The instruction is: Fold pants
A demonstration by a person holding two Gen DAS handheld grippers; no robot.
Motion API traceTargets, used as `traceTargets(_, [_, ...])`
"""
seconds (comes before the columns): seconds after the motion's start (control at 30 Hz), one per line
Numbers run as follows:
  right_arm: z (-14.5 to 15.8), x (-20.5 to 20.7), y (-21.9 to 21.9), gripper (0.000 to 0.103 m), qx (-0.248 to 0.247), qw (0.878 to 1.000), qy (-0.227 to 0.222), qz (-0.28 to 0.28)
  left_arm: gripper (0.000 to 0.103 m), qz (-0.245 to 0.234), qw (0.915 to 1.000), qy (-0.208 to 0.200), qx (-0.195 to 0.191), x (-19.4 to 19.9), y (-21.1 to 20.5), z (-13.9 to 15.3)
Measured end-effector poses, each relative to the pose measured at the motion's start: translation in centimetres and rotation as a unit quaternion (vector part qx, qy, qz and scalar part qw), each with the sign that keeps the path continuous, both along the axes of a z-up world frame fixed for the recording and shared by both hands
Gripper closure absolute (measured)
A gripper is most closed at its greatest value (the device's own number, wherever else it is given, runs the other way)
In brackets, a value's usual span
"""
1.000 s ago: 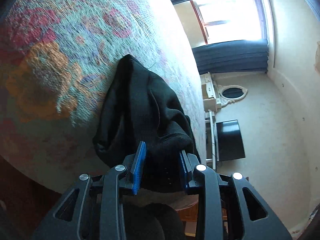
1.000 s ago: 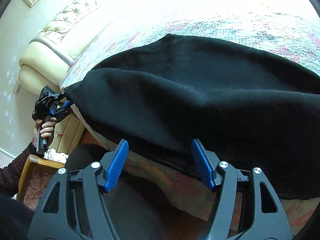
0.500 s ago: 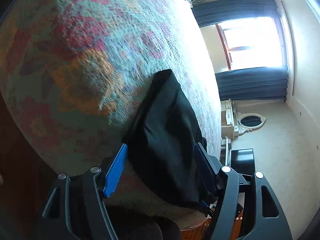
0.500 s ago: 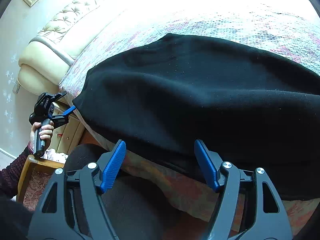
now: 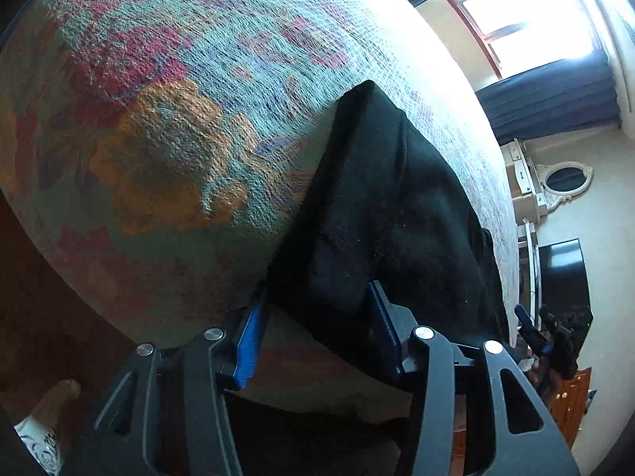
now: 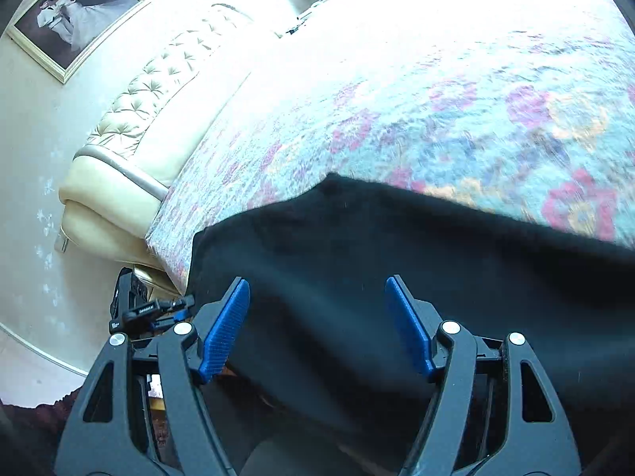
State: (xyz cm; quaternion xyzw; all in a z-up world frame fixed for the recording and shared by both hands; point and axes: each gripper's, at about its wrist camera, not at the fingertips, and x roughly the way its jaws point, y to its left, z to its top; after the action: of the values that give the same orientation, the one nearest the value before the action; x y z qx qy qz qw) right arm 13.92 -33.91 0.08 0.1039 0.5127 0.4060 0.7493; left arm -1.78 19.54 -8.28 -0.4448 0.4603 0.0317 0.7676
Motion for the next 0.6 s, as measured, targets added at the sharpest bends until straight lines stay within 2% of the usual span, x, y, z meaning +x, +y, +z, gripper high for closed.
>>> traceTargets(0.1, [-1.0,4.2,4.1,0.032,-0.053,0.998,-0.029,0.023,0.05,0.012,0.9999,-0.006,-0.011,-1.1,0.4,-0.3])
traceTargets(0.13, [-1.5,5.4,5.5,0.032,-0.062,0.997,-0.028,0.029,0.045,0.012,0.9998,-0.009,-0.012,-1.2,0.5,-0.4])
traceTargets(0.2, [-3.0,7.3,7.8,0.032,-0.068,0.996,-0.001,0.05,0.03,0.007,0.9996,-0.019,-0.019,-0.8,-0.1,-0.1])
traceTargets(0.27, [-4.6,8.2,10.0,0.033,-0.087,0.993,0.021,0.078,0.03,-0.003,0.9999,-0.013,0.0,-0.4,-0.6,0.1])
traceTargets(0.3, [-5.5,8.1,11.1,0.037,-0.103,0.989,0.027,0.098,0.031,-0.013,0.9997,-0.01,0.018,-0.1,-0.9,0.3])
traceTargets(0.37, [-5.9,7.0,12.5,0.073,-0.145,0.982,-0.01,0.123,0.044,-0.034,0.9968,0.001,0.072,-0.2,-1.9,0.5])
traceTargets(0.43, [-5.3,6.8,12.8,0.087,-0.137,0.983,-0.014,0.125,0.05,-0.035,0.9954,-0.002,0.09,-0.3,-2.0,0.8])
traceTargets(0.53, [-3.7,6.8,12.7,0.091,-0.128,0.984,-0.048,0.112,0.058,-0.017,0.9962,-0.004,0.086,-0.5,-1.4,0.9])
traceTargets(0.6, [-2.9,6.8,12.6,0.095,-0.121,0.986,-0.067,0.095,0.064,-0.013,0.9933,-0.011,0.114,-0.7,-1.3,1.4])
